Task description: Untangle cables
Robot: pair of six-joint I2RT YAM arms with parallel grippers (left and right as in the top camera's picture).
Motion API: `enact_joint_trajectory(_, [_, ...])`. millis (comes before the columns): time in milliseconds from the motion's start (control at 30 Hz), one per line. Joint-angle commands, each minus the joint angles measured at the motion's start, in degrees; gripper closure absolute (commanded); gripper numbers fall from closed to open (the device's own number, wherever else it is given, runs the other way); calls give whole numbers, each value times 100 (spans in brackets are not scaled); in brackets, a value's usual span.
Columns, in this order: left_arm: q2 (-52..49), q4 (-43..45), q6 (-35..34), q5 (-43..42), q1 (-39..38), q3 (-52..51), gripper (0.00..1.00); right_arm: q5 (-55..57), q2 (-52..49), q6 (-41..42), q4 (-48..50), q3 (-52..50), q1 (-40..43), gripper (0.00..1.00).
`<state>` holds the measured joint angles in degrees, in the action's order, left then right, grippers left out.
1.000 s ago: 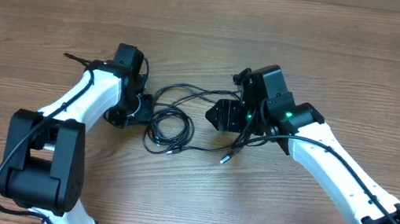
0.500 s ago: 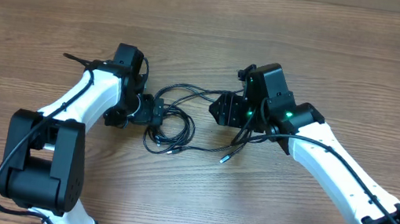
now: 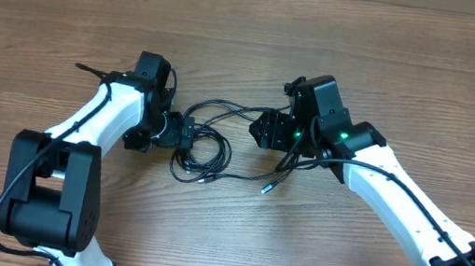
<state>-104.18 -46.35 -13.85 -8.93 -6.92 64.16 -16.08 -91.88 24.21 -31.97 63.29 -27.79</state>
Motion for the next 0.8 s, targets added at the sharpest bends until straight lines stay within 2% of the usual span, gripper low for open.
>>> enact_joint_trajectory(0, [-9, 20, -76, -7, -24, -22, 0, 68, 35, 24, 4, 68, 28, 30])
enact_joint_trajectory(200, [-9, 20, -76, -7, -24, -22, 0, 256, 35, 26, 28, 68, 28, 26])
enact_joint_trajectory(767, [-9, 20, -76, -9, -24, -22, 0, 256, 35, 24, 22, 68, 26, 25])
